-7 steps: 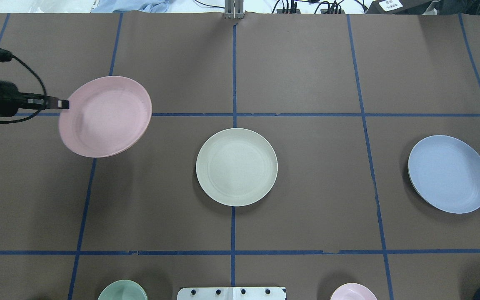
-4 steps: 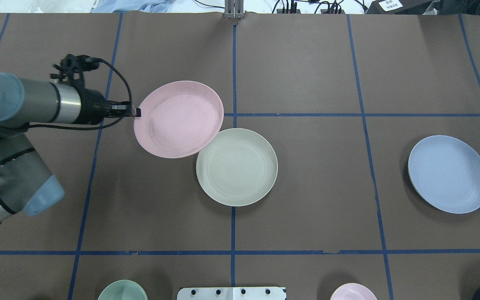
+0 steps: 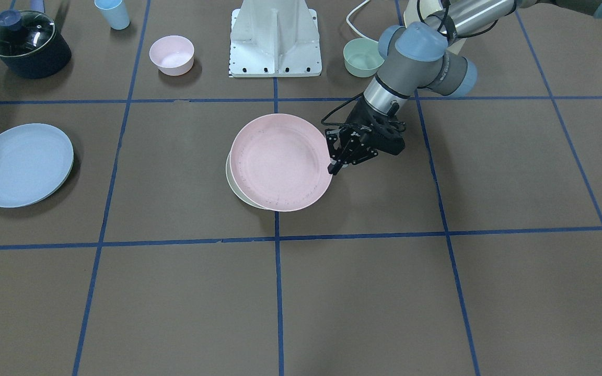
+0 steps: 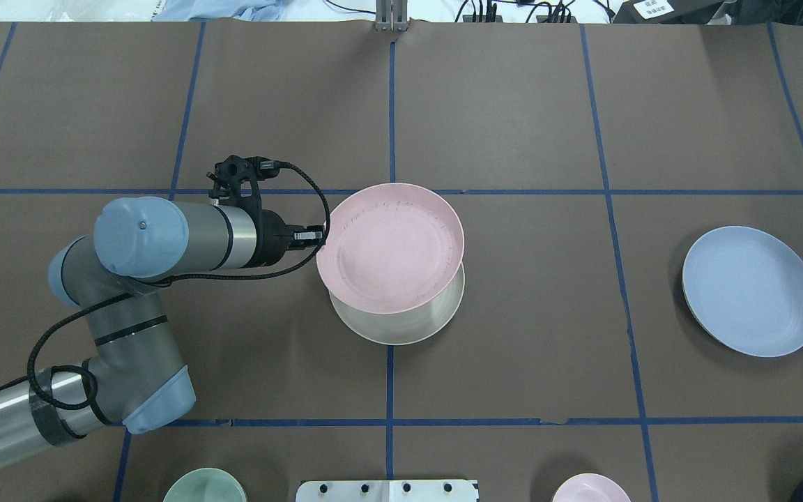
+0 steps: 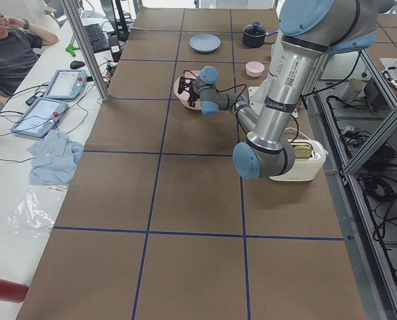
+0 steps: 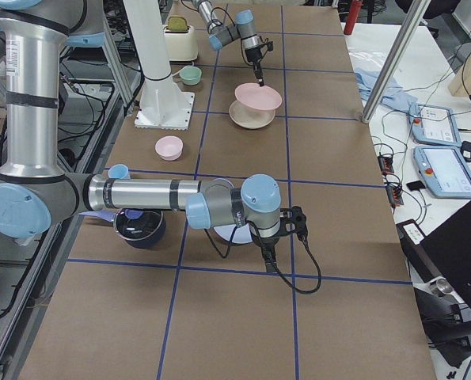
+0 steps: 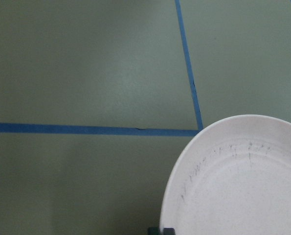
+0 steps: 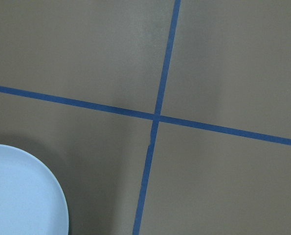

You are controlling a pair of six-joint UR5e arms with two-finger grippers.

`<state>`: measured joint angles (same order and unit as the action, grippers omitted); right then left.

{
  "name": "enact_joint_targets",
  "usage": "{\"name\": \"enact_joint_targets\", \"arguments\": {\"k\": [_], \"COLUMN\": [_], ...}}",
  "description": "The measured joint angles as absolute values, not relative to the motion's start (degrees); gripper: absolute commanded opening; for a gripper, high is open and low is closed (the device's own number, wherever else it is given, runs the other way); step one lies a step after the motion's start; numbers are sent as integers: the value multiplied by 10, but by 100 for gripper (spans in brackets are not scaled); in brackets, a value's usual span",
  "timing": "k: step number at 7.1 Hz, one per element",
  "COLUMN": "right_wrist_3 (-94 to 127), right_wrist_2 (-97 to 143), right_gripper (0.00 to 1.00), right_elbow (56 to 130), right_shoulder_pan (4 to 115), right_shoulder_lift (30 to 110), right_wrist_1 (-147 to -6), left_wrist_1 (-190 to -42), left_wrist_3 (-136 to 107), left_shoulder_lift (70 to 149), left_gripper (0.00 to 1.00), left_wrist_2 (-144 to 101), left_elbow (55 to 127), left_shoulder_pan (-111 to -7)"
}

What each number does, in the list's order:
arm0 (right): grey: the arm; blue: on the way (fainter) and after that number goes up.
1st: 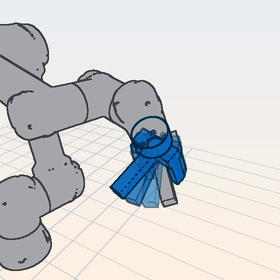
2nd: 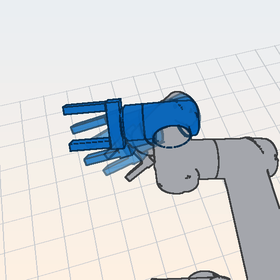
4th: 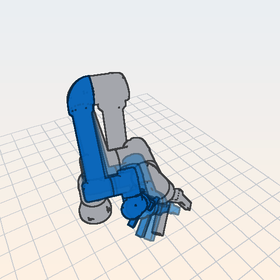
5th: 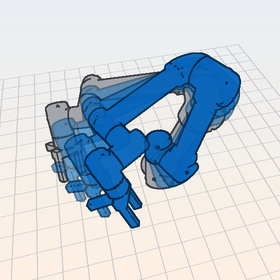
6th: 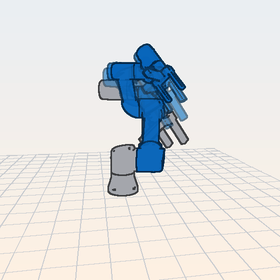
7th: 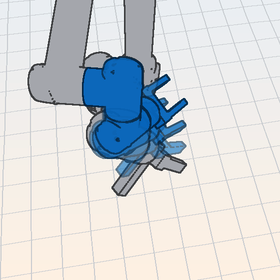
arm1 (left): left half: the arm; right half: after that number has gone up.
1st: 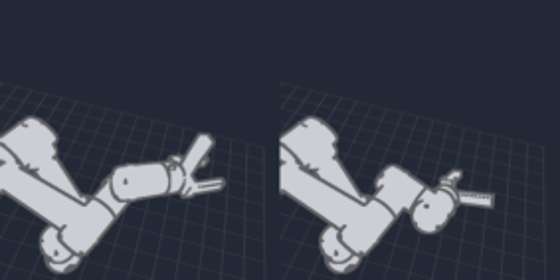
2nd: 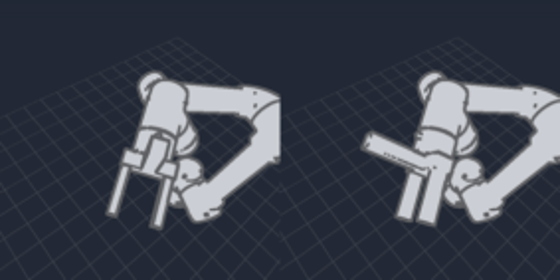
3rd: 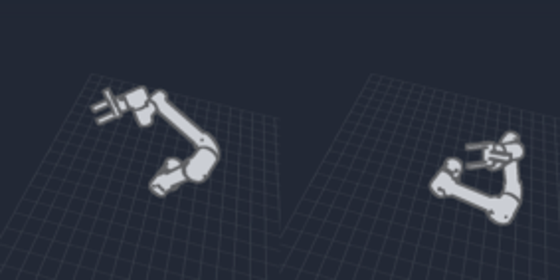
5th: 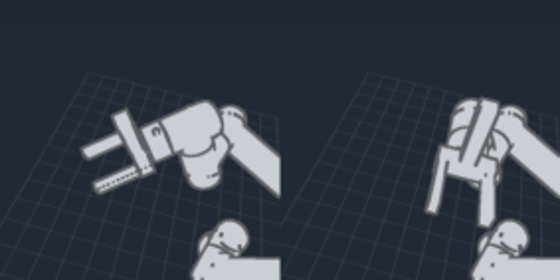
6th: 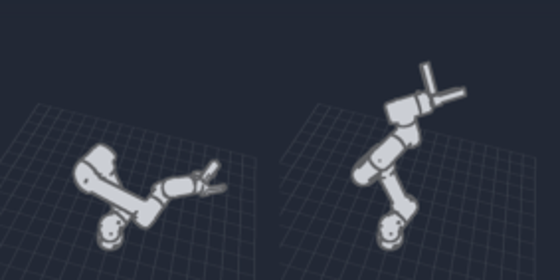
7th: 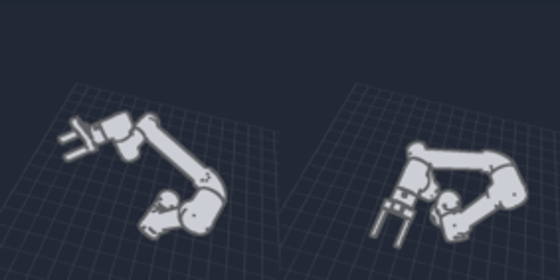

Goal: Stack three plates with pink and blue
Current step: 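Lower the pink plate onto the cream plate and open the left gripper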

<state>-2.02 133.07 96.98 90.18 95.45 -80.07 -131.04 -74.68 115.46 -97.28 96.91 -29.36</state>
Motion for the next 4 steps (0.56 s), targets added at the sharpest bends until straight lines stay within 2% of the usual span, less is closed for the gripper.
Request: {"name": "enact_joint_targets", "arguments": {"k": [3, 4], "right_wrist_3": [-20, -20], "right_wrist_2": [1331, 1331], "right_gripper": [100, 100], "right_elbow": [969, 969], "right_shoulder_pan": [902, 902], "right_shoulder_lift": [954, 954], "right_wrist_1": [-801, -801], "left_wrist_1": [-1299, -1297], "left_wrist_3": [-746, -744], "left_shoulder_lift": [1155, 1154], "left_gripper": [0, 33], "left_wrist_2": [-929, -924], "left_elbow": [963, 960], "left_shoulder_pan": [-256, -251]}}
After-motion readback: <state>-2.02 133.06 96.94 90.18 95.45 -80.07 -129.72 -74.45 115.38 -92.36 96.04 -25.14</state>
